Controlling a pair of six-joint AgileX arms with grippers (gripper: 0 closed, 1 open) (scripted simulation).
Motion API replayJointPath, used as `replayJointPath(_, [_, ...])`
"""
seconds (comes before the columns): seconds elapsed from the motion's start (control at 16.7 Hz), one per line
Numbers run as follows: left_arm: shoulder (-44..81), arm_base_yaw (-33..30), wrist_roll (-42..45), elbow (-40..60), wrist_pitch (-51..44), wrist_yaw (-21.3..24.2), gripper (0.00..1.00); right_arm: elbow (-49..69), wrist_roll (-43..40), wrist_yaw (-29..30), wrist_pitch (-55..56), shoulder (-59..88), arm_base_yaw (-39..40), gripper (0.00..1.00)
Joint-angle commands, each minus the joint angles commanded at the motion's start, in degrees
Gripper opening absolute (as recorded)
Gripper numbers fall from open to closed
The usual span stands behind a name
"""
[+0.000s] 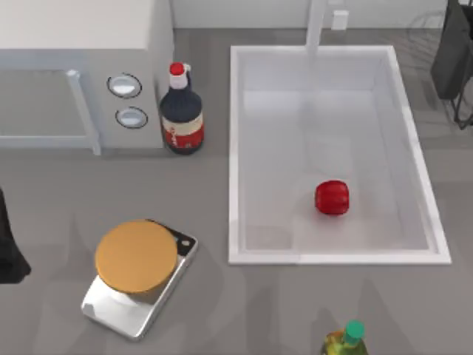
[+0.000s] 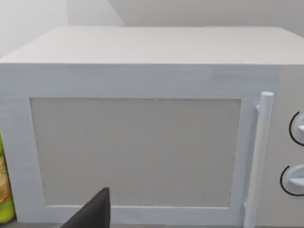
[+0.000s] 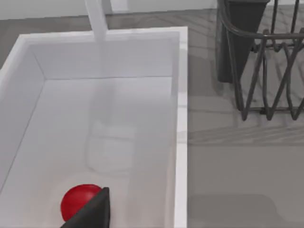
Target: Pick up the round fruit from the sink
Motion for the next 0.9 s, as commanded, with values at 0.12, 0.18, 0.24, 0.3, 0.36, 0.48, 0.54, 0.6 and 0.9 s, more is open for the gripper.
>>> replayJointPath(0.12, [0.00,0.00,0.00,0.00,0.00,0.00,1.00,9.22,2.03,0.02,-5.64,10.88,1.92,1.00])
replayJointPath(0.18, [0.00,0.00,0.00,0.00,0.00,0.00,1.00,13.98,3.07,0.04,-8.55,16.52,2.91,1.00])
replayJointPath(0.24, [0.00,0.00,0.00,0.00,0.00,0.00,1.00,18.82,4.14,0.05,-11.51,22.25,3.92,1.00])
replayJointPath(0.3, [0.00,0.00,0.00,0.00,0.00,0.00,1.00,23.69,5.20,0.06,-14.50,28.04,4.94,1.00])
replayJointPath(0.36, [0.00,0.00,0.00,0.00,0.00,0.00,1.00,28.57,6.27,0.07,-17.48,33.83,5.96,1.00])
replayJointPath(0.48, [0.00,0.00,0.00,0.00,0.00,0.00,1.00,38.19,8.37,0.09,-23.37,45.29,7.97,1.00])
replayJointPath(0.54, [0.00,0.00,0.00,0.00,0.00,0.00,1.00,42.88,9.40,0.10,-26.24,50.88,8.95,1.00])
replayJointPath(0.6, [0.00,0.00,0.00,0.00,0.00,0.00,1.00,47.45,10.40,0.10,-29.04,56.33,9.91,1.00])
replayJointPath(0.9, [0.00,0.00,0.00,0.00,0.00,0.00,1.00,67.15,14.73,0.16,-41.09,79.93,14.00,1.00])
